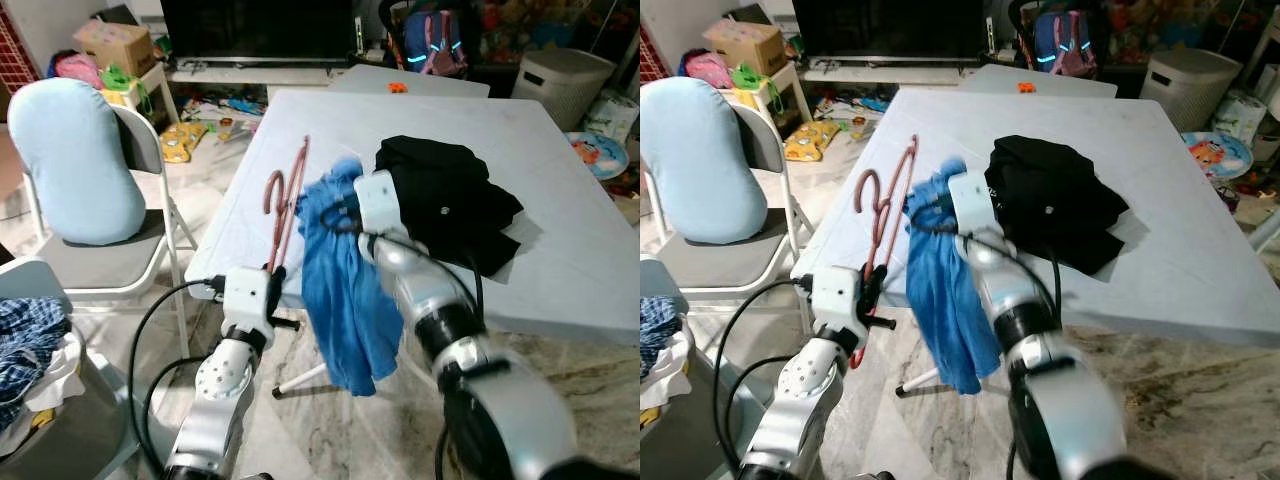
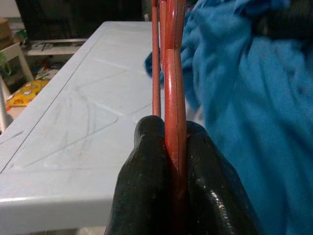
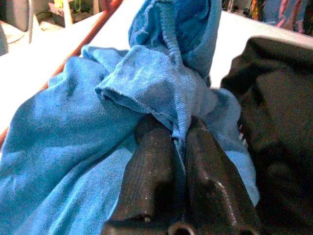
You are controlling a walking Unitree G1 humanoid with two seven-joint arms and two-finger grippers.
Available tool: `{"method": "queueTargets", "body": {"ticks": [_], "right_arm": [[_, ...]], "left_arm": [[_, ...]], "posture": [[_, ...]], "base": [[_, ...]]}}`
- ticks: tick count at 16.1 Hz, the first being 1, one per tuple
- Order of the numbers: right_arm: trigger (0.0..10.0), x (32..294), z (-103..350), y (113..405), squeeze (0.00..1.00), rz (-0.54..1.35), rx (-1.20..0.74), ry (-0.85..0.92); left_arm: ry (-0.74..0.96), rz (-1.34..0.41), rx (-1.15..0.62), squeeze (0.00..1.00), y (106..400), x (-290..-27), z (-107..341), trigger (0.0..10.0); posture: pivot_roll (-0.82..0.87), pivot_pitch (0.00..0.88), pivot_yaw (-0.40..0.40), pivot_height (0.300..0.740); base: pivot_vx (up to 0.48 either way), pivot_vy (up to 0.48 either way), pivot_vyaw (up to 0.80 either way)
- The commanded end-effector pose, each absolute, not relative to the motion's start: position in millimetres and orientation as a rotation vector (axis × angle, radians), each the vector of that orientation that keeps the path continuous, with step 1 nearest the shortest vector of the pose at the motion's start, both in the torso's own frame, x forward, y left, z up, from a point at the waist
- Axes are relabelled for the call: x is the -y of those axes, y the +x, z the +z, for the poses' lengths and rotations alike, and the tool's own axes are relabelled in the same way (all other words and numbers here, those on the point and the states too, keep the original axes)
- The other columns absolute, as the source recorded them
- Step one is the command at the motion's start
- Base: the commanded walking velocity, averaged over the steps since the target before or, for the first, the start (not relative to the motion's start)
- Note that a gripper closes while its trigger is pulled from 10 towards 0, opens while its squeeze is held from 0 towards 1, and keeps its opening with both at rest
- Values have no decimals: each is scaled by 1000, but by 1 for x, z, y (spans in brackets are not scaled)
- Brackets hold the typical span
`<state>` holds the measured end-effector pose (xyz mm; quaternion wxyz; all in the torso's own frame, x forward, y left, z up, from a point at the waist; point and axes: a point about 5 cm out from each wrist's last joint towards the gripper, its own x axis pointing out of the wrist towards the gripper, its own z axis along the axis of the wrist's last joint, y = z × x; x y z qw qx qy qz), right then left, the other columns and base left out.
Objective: Hang hanger
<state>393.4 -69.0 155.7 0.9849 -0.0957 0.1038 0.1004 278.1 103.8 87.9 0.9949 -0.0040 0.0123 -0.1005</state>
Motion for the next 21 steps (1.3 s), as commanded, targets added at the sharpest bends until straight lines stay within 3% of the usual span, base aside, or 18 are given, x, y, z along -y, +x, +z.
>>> {"method": "queueTargets", "body": {"ticks": [1, 4, 8, 11, 12, 13, 15, 16, 19, 21], "right_arm": [[0, 74, 185, 406, 0, 151, -134, -174], [0, 86, 261, 424, 0, 41, 67, -149], [0, 93, 357, 422, 0, -40, 361, -88], [0, 93, 362, 422, 0, -21, 394, -83], [1490, 90, 343, 424, 0, 19, 348, -119], [9451, 87, 316, 426, 0, 60, 272, -186], [10000, 78, 260, 424, 0, 222, 107, -245], [10000, 76, 248, 422, 1000, 264, 70, -250], [10000, 89, 174, 404, 1000, 454, -93, -279], [10000, 108, 153, 398, 1000, 419, -113, -308]], "left_arm": [[-2, -182, 2, 0, 277, -105, 94, 10000], [1, -141, 7, 0, 274, -111, 94, 10000], [10, -117, 33, 0, 271, -112, 98, 10000], [8, -114, 27, 0, 269, -111, 97, 10000], [10, -114, 24, 0, 269, -112, 96, 10000], [11, -116, 24, 0, 269, -112, 96, 10000], [11, -124, 22, 0, 271, -111, 96, 10000], [11, -126, 21, 0, 271, -110, 96, 10000], [10, -143, 18, 0, 273, -107, 95, 10000], [13, -151, 20, 0, 275, -108, 96, 10000]], "posture": [[39, 19, -27, 740], [66, 22, -52, 740], [83, 25, -71, 740], [83, 27, -72, 740], [83, 27, -72, 740], [78, 29, -66, 740], [69, 30, -58, 740], [65, 29, -56, 740], [51, 26, -40, 740], [45, 19, -29, 740]], "base": [[0, 0, 0], [0, 0, 0], [0, 0, 0], [0, 0, 0], [0, 0, 0], [0, 0, 0], [0, 0, 0], [0, 0, 0], [0, 0, 0], [0, 0, 0]]}}
